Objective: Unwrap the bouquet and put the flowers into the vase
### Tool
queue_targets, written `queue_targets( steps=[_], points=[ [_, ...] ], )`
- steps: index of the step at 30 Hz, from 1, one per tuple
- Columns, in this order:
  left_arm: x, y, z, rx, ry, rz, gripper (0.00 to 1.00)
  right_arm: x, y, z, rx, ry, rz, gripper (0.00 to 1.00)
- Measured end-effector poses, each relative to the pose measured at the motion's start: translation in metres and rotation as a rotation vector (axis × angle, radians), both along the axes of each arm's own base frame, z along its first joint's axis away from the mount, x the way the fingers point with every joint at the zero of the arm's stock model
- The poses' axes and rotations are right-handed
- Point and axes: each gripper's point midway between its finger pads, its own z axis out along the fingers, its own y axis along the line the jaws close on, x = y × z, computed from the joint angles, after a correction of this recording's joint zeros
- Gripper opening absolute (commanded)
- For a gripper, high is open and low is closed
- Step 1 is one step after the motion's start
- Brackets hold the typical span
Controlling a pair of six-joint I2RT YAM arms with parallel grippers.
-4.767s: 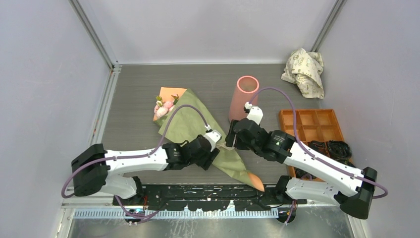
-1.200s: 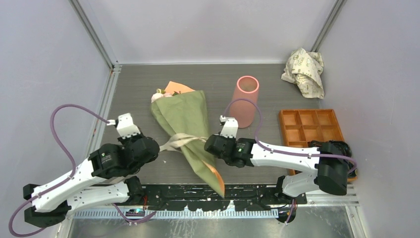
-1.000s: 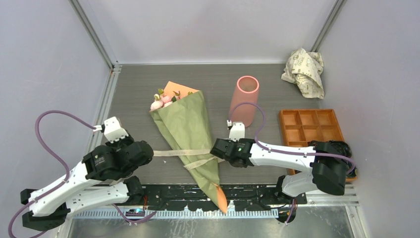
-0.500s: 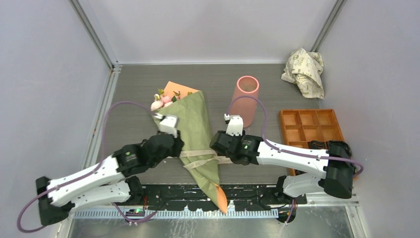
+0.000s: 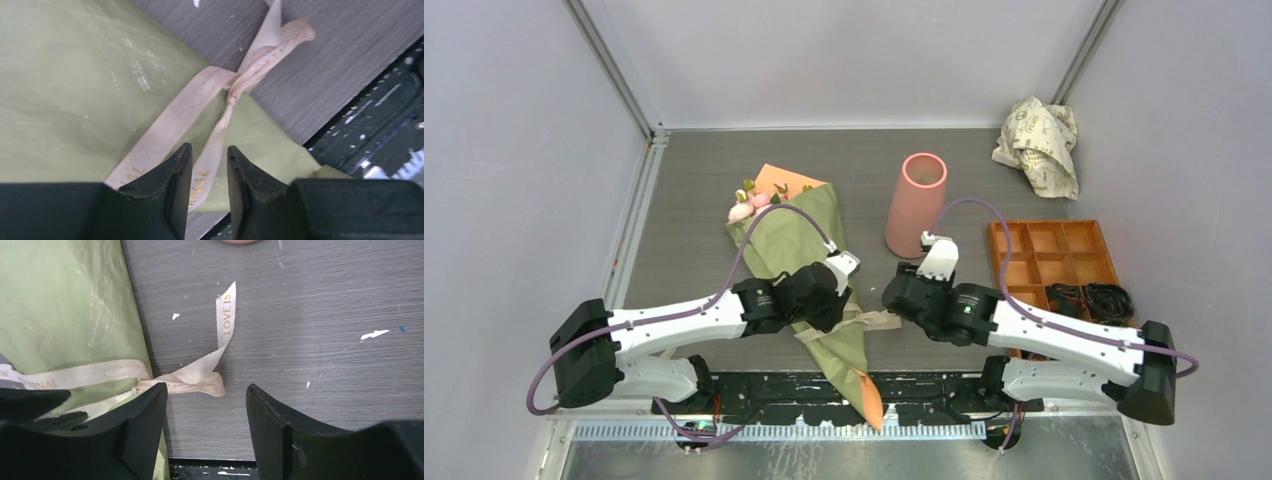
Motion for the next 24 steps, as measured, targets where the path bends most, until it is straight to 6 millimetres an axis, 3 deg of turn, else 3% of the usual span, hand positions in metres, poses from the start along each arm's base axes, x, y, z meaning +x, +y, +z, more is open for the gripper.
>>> queue_targets(
  steps=[3, 7, 16, 24],
  points=[
    [-0.005, -0.009, 0.003, -0.032, 0.016, -0.042, 0.46, -0.001, -0.013, 0.014, 0.042, -0.04, -0.028, 0.65],
    [-0.011, -0.018, 0.0, -0.053, 0.043, -0.083, 0.48, -0.001, -0.023, 0.022, 0.059, -0.064, -0.048, 0.65],
    [-0.016, -0.021, -0.049, 0.059, 0.129, -0.11, 0.42, -0.003, -0.03, 0.026, 0.076, -0.076, -0.056, 0.65],
    [-0.013, -0.019, -0.068, 0.106, 0.139, -0.088, 0.06, -0.003, -0.032, 0.03, 0.094, -0.088, -0.058, 0.64]
  ],
)
